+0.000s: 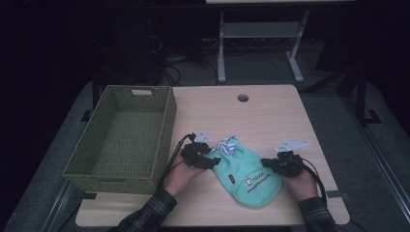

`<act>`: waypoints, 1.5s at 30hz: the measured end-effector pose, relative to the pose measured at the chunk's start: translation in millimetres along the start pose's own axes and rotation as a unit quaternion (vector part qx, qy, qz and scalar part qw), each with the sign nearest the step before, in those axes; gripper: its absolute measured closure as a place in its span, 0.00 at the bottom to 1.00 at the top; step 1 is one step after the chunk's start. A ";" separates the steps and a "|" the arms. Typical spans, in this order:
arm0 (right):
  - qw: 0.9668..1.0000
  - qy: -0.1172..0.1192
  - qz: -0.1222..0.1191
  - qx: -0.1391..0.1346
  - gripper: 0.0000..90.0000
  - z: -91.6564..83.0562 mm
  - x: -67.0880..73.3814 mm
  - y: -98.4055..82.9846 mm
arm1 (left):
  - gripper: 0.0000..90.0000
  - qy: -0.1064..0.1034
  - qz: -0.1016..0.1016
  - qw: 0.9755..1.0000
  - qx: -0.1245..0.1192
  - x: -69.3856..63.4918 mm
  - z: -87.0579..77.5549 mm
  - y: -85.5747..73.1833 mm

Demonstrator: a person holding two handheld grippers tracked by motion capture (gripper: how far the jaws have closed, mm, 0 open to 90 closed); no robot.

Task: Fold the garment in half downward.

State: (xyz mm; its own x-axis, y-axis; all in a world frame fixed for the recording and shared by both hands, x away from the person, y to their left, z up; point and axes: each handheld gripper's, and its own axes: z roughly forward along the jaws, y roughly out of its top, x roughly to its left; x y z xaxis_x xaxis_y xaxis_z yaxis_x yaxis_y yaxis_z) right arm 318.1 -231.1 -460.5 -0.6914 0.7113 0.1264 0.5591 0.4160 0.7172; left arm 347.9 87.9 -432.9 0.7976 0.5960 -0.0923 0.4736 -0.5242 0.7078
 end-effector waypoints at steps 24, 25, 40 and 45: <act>1.000 0.009 -0.013 -0.001 1.00 1.4 7.2 2.3 | 0.53 0.028 0.007 0.998 0.056 22.4 26.5 -10.1; 1.000 0.010 -0.013 -0.002 1.00 1.3 7.6 2.5 | 0.55 0.031 0.009 0.998 0.055 21.9 26.6 -9.9; 0.999 0.031 -0.023 -0.019 1.00 0.4 16.1 17.5 | 0.90 0.019 0.012 0.998 0.064 16.1 26.2 -5.0; 0.999 0.039 -0.027 -0.024 1.00 5.4 22.9 25.3 | 0.90 0.015 0.003 0.999 0.045 16.1 21.0 -1.2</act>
State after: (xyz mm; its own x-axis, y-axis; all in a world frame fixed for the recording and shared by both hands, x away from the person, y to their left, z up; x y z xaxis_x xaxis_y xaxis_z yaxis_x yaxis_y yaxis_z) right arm 318.8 -201.3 -443.2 -0.7548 0.6412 0.1385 0.4985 0.4233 0.7565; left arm 368.0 85.3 -449.9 0.7893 0.6104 -0.0655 0.5017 -0.5798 0.6420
